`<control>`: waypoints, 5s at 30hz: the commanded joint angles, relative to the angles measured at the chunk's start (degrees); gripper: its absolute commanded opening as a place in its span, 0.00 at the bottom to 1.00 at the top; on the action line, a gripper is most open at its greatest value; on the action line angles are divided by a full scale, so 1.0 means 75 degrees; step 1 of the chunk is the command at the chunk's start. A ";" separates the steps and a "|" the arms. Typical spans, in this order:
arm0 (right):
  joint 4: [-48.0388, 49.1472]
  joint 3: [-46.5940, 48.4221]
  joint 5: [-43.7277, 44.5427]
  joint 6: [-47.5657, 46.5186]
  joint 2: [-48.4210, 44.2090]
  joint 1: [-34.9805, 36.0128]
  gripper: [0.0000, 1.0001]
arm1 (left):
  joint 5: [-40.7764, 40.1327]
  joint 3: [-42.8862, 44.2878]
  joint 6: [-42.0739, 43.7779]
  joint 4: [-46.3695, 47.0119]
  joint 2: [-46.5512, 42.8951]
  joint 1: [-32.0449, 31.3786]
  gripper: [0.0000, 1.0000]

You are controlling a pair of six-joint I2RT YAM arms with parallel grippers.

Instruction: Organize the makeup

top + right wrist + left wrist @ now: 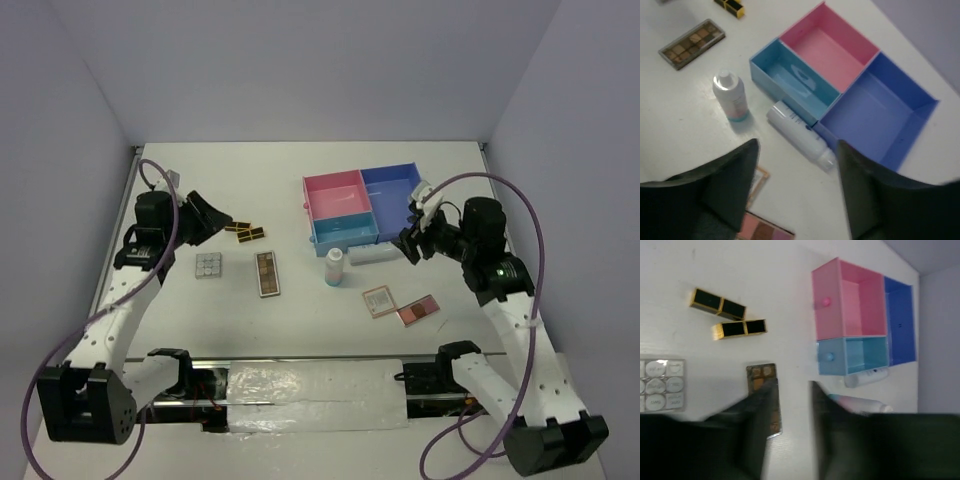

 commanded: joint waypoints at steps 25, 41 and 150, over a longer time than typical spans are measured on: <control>0.0153 0.1105 -0.1904 0.0719 0.2667 -0.0007 0.73 | -0.2518 0.4835 -0.3105 -0.3838 0.6577 -0.0029 0.74; 0.0247 0.0941 -0.1869 0.0695 0.2585 -0.0218 0.74 | -0.2120 0.6265 -0.3528 -0.4060 0.8300 -0.0157 0.72; -0.2425 1.0830 0.0522 -0.4647 1.2299 0.4974 0.81 | -0.3456 0.1191 0.0855 -0.3369 -0.1941 -0.1388 0.39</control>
